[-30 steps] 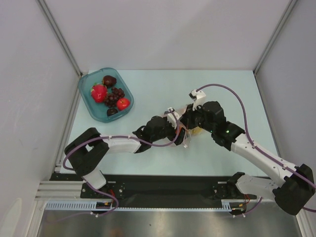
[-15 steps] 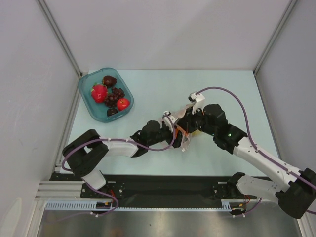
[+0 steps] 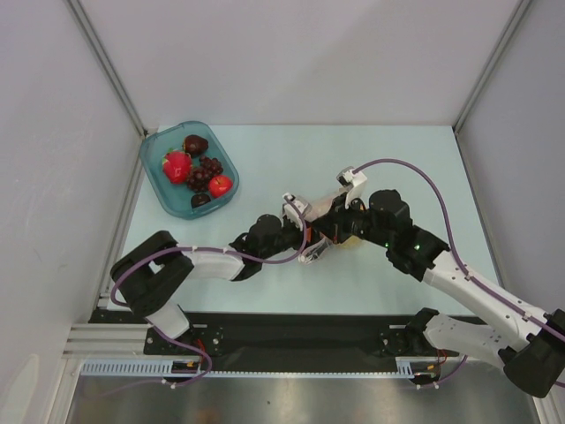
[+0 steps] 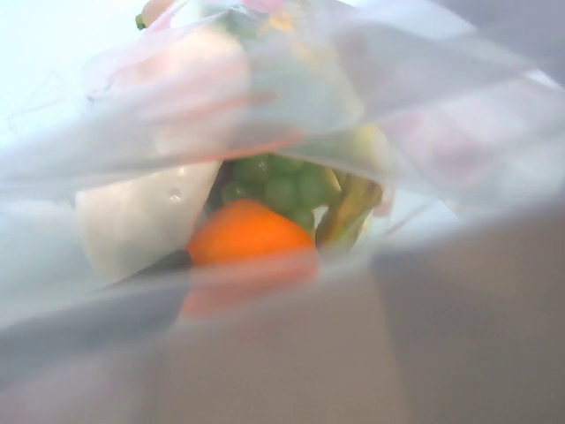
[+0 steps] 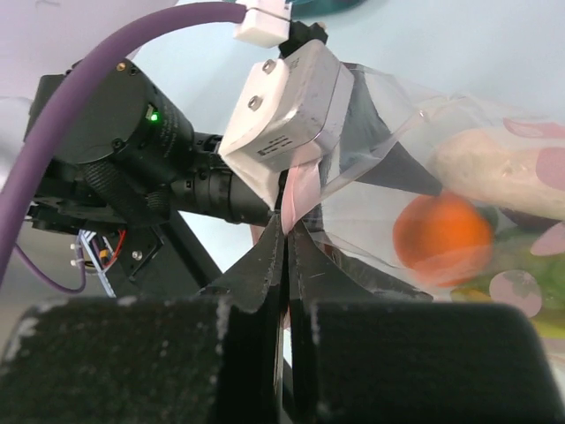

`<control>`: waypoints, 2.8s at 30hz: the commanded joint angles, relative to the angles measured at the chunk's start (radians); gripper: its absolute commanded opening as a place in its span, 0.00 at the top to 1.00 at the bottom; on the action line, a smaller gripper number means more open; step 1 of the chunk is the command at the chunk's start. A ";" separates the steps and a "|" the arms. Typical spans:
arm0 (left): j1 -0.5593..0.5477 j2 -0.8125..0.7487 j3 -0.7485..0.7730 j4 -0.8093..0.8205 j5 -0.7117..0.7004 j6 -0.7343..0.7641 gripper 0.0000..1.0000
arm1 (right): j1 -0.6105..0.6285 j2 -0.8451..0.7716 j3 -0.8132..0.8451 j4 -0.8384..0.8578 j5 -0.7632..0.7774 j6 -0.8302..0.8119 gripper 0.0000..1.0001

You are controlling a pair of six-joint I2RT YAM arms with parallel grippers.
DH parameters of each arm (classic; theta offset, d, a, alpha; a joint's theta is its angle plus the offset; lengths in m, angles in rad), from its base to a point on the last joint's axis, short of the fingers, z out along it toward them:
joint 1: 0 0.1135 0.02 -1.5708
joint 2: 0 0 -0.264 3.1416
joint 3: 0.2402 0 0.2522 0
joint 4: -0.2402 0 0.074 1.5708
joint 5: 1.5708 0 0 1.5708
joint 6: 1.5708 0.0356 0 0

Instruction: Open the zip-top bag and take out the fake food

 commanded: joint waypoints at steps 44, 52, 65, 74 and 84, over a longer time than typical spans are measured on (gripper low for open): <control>-0.076 -0.223 0.162 -0.515 -0.088 0.074 1.00 | -0.077 -0.010 -0.060 0.088 -0.047 0.016 1.00; -0.073 -0.383 0.157 -0.568 -0.079 0.065 1.00 | -0.092 0.023 -0.083 0.108 -0.056 0.019 1.00; -0.045 -0.372 0.151 -0.598 0.048 0.025 0.96 | -0.112 0.043 -0.093 0.102 -0.050 0.013 1.00; -0.047 -0.291 0.134 -0.583 0.064 0.004 0.93 | -0.133 -0.038 -0.034 0.010 -0.003 -0.010 0.33; -0.050 -0.217 0.065 -0.574 0.018 -0.016 0.79 | -0.307 -0.046 -0.063 0.019 -0.036 -0.026 0.19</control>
